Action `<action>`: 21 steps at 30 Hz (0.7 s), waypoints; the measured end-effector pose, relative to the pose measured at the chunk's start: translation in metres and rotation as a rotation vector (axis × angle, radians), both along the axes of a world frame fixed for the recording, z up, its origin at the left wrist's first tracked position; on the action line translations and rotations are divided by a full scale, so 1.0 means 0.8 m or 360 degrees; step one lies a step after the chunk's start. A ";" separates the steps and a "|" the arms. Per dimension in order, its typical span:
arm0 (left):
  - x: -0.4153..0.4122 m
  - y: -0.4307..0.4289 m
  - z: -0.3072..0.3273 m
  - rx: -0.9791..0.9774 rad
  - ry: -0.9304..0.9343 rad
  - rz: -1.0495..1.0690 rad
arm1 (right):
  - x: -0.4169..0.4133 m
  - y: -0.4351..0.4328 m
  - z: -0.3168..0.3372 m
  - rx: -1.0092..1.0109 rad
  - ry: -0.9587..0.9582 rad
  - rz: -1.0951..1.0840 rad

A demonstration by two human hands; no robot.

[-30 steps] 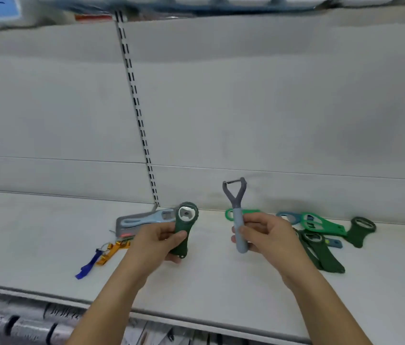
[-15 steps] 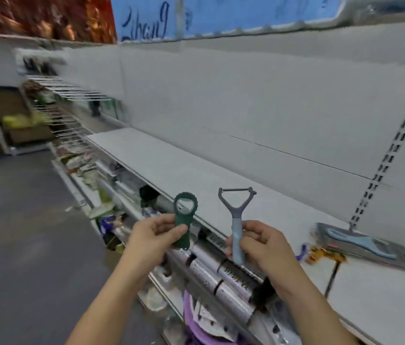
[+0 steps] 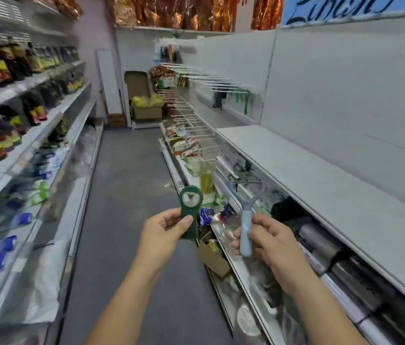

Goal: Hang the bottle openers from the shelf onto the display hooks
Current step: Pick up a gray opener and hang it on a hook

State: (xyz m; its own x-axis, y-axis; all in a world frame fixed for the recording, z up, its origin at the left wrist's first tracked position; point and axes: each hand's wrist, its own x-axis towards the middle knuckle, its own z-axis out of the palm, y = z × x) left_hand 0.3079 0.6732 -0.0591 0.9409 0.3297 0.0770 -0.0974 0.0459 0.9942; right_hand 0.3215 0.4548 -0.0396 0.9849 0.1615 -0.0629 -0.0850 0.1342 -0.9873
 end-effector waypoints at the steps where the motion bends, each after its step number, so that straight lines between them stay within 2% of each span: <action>1: 0.012 0.015 -0.003 -0.0009 0.0002 0.0027 | 0.018 0.017 -0.003 -0.0002 0.0012 0.0028; 5: 0.073 0.069 -0.016 -0.0045 0.0037 0.0137 | 0.100 0.080 -0.015 0.0026 0.0051 0.0133; 11: 0.217 0.147 -0.014 -0.0002 0.0074 0.0265 | 0.265 0.157 -0.023 0.0104 0.0038 0.0202; 21: 0.465 0.255 0.017 0.0058 0.0037 0.0263 | 0.513 0.262 0.012 0.0109 0.0000 0.0248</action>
State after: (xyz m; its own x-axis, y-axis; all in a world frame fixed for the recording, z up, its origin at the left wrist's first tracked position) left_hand 0.6798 0.8771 -0.0454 0.8758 0.4775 0.0702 -0.0774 -0.0047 0.9970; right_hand 0.7319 0.6647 -0.0299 0.9476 0.3161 -0.0466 -0.1102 0.1863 -0.9763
